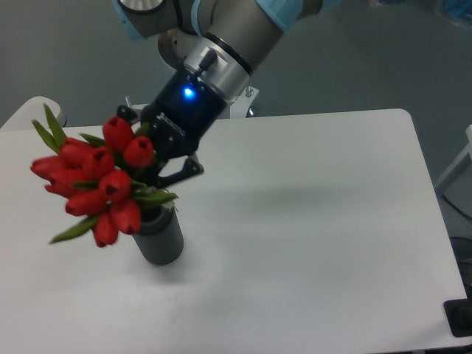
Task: Insert the flowers into the vase
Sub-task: 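Align the tulip stems above the vase opening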
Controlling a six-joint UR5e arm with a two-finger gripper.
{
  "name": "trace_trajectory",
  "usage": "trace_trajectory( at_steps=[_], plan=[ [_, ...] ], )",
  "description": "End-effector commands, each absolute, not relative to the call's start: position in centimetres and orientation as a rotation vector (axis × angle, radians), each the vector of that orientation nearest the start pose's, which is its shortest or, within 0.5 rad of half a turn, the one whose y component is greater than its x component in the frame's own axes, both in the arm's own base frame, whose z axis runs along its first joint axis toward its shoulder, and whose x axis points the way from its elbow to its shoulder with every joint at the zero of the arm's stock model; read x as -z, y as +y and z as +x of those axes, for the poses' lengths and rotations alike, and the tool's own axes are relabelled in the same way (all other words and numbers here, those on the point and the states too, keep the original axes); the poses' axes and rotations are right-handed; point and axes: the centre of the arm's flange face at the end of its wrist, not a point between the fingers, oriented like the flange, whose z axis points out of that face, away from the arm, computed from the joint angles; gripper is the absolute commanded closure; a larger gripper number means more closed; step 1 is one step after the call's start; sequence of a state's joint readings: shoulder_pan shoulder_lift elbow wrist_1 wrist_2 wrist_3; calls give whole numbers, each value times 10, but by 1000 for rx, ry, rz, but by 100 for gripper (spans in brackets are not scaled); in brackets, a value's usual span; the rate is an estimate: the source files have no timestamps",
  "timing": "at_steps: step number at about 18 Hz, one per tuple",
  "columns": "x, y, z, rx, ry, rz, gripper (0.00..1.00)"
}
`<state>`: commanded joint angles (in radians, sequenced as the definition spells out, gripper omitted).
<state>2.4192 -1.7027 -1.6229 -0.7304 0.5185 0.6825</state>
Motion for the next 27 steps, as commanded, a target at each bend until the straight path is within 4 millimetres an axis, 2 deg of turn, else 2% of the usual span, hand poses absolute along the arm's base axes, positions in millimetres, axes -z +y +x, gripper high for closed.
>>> trace_trajectory(
  at_steps=[2,6,18,23,27],
  plan=[
    [-530,534,-259,363,248,-1972,73],
    [-529,532,-260,388,278,-1934,73],
    [-490,524,-250,395,343,-1936,72],
    [-473,520,-243,404,359,-1945,72],
    [-443,518,-240,410,400,-1953,72]
  ],
)
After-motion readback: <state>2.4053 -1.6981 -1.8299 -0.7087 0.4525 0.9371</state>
